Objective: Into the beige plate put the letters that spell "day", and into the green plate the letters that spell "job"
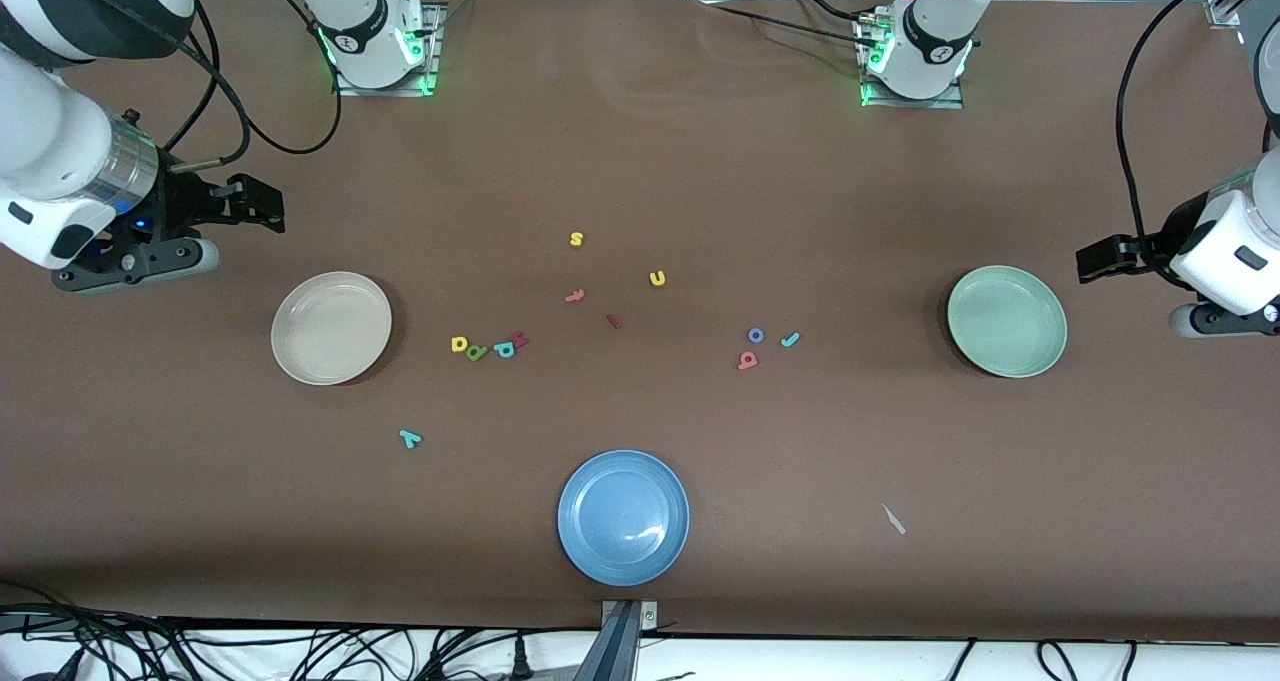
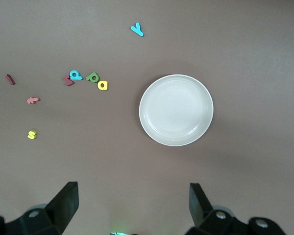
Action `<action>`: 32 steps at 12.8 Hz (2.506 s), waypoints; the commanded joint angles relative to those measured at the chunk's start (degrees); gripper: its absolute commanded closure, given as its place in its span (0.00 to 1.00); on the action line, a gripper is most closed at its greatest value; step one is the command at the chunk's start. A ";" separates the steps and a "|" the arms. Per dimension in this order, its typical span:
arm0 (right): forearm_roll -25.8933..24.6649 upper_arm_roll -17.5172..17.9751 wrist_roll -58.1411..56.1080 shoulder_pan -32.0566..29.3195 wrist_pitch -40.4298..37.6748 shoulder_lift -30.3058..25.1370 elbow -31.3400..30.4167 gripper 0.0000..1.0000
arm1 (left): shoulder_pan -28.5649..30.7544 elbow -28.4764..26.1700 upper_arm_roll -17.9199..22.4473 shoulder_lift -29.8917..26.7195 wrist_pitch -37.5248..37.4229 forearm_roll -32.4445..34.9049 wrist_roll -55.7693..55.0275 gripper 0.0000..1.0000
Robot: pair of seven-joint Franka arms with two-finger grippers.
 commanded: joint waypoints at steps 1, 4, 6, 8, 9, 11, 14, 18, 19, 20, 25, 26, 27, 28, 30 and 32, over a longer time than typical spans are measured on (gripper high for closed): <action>1.10 0.19 0.89 -0.12 -1.35 -0.28 0.88 0.00 | -0.26 -1.40 -0.20 -0.43 0.64 -1.31 0.66 0.00; 1.10 0.28 0.89 -0.04 -1.35 -0.28 0.88 0.00 | 1.22 -2.01 -0.03 -0.43 0.64 -3.59 3.81 0.00; 1.10 0.28 0.89 -0.04 -1.35 -0.28 0.96 0.00 | 2.55 -1.92 -0.12 -0.61 0.55 -4.13 5.92 0.00; 1.10 0.28 0.81 -0.04 -1.35 -0.28 0.96 0.00 | 3.16 -1.31 -0.03 -0.52 0.29 -4.21 7.07 0.00; 1.10 0.28 0.89 -0.04 -1.35 -0.28 0.96 0.00 | 3.34 -1.48 -0.11 -0.52 -0.84 -4.21 7.16 0.00; 1.10 0.28 0.81 -0.04 -1.35 -0.28 0.96 0.00 | 3.17 -1.40 -0.12 -0.34 -4.70 -4.21 10.56 0.00; 1.10 0.28 0.89 -0.04 -1.26 -0.28 0.96 0.00 | 3.26 -0.78 -0.20 -0.34 -4.90 -4.39 12.26 0.00; 1.10 0.28 0.89 -0.04 -1.26 -0.28 0.96 0.00 | 2.46 -0.78 -0.12 0.01 -2.61 -4.39 11.03 0.00; 1.10 0.28 0.81 -0.04 -1.26 -0.28 0.96 0.00 | 3.25 -0.87 -0.12 -0.08 -2.61 -4.39 11.46 0.00; 1.10 0.28 0.89 -0.04 -1.26 -0.28 0.96 0.00 | 3.95 -0.87 -0.03 -0.08 -2.61 -4.74 11.82 0.00; 1.10 0.28 0.81 -0.04 -1.26 -0.28 0.96 0.00 | 4.75 -0.78 0.06 -0.17 -6.04 -5.18 12.00 0.01; 1.10 0.28 0.81 -0.04 -1.26 -0.28 0.96 0.00 | 4.84 -0.78 0.06 -0.17 -5.86 -5.18 12.00 0.01; 1.10 0.28 0.81 -0.04 -1.26 -0.28 0.96 0.00 | 4.84 -0.78 0.06 -0.17 -5.77 -5.18 12.00 0.00; 1.10 0.28 0.89 -0.04 -1.26 -0.28 0.96 0.00 | 4.84 -0.78 0.06 -0.17 -5.86 -5.36 12.00 0.01; 1.10 0.19 0.81 -0.04 -1.26 -0.20 0.96 0.00 | 4.84 -0.96 0.15 -0.08 -5.86 -7.11 11.29 0.00; 1.10 0.19 0.81 -0.04 -1.26 -0.20 0.96 0.00 | 4.93 -0.87 0.15 0.01 -5.77 -7.38 9.20 0.00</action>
